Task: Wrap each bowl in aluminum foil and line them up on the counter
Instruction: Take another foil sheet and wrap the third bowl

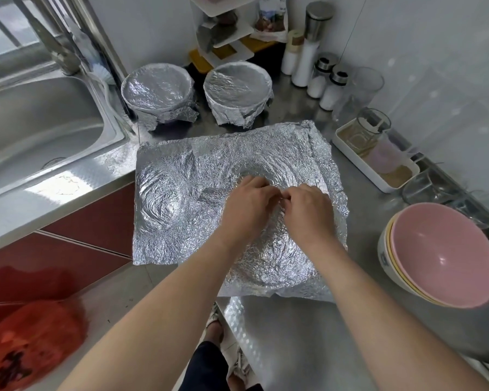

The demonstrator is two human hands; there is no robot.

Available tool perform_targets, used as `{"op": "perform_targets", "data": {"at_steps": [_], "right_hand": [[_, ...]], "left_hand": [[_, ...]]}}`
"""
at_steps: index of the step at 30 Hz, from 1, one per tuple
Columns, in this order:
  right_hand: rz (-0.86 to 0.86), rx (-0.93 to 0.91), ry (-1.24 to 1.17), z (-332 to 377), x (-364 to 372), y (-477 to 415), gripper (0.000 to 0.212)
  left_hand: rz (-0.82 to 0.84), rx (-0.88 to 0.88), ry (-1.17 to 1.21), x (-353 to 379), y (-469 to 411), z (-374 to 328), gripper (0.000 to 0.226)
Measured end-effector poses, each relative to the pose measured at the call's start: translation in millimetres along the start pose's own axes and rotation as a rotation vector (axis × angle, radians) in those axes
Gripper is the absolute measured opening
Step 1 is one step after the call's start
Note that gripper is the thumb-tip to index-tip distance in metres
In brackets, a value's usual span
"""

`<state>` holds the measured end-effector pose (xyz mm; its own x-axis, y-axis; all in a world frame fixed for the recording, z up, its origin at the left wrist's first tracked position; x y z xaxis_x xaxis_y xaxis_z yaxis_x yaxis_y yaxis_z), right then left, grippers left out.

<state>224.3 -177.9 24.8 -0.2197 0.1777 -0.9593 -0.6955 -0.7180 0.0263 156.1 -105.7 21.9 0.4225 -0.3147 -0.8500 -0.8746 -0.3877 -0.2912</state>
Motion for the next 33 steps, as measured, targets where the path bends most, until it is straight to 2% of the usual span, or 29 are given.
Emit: {"op": "perform_targets", "data": {"at_steps": [5,8,11,18,26,33], "right_hand": [[0.025,0.032,0.008,-4,-2,1,0.012],[0.033,0.048,-0.022,-10,-6,2,0.013],[-0.008,0.007,-0.032,-4,-12,3,0.024],[0.071,-0.159,-0.069,37,8,-3,0.025],[0.059,-0.194,-0.062,42,15,-9,0.017],[0.092,-0.231,0.043,44,13,-11,0.011]], "left_hand": [[0.046,-0.025,-0.023,-11,3,0,0.024],[-0.036,-0.176,-0.046,-39,20,19,0.029],[-0.099,-0.294,-0.061,-55,47,36,0.022],[-0.085,-0.290,-0.071,-45,48,33,0.018],[-0.020,-0.333,-0.052,-29,43,38,0.025],[0.031,-0.330,-0.046,-25,37,35,0.024]]}}
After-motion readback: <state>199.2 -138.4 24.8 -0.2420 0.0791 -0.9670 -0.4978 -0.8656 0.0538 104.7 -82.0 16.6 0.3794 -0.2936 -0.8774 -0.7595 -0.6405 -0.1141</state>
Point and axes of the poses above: each hand's wrist, its own y-axis away from the middle knuckle, its own x-axis out of the palm, z = x × y, the point moved 9 cm from there along -y, towards the middle knuckle, and after that the axes turned 4 degrees about x, right-handed, at the moved point
